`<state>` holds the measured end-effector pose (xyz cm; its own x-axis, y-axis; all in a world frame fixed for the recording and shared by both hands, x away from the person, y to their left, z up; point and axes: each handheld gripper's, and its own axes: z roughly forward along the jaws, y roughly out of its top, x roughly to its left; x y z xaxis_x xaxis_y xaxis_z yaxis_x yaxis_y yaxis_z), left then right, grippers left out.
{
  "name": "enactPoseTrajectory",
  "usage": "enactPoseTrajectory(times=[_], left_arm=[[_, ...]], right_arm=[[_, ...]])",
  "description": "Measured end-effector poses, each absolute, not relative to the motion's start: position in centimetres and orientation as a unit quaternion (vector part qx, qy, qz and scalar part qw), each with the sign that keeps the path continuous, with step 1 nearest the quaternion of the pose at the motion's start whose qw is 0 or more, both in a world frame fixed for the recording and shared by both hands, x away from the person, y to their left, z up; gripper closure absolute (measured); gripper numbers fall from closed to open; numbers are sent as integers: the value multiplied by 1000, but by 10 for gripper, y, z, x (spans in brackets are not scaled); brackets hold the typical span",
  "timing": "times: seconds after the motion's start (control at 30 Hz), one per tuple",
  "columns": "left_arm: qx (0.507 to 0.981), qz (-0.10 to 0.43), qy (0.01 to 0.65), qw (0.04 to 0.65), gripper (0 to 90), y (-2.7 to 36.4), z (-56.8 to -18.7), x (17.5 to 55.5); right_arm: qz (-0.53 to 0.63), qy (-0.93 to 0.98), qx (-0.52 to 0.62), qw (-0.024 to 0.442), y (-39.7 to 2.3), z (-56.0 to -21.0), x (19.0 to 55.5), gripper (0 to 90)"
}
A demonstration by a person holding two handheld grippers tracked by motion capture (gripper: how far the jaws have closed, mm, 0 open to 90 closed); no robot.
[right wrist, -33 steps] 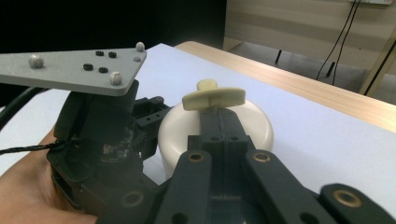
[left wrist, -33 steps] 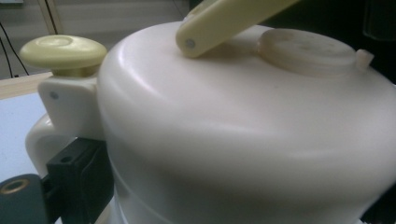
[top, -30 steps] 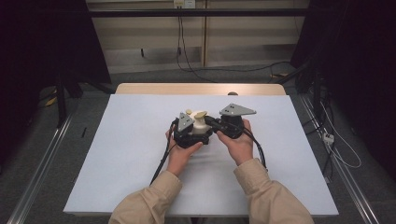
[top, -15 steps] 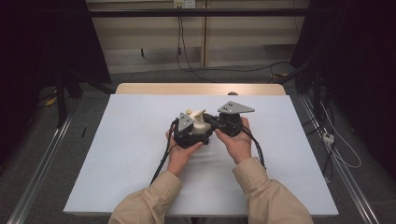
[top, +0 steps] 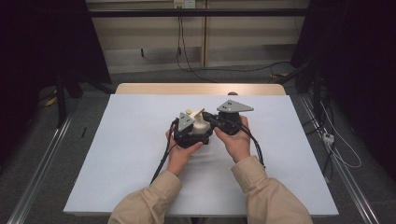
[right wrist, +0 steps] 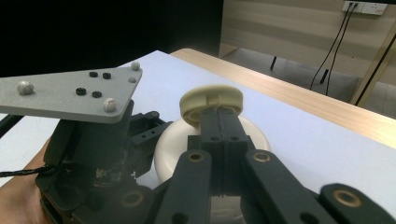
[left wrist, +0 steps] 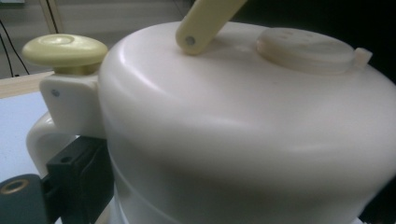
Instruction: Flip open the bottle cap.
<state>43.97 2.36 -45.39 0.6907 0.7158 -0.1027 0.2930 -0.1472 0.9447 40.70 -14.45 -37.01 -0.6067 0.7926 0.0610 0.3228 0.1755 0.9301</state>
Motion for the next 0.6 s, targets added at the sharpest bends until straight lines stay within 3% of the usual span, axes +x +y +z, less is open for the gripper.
enactPoseTrajectory(times=[0.6], left_arm=[[735,192,345,552,58,23,-453,439]], right_arm=[[524,731,376,223,-141,-367,414,900]])
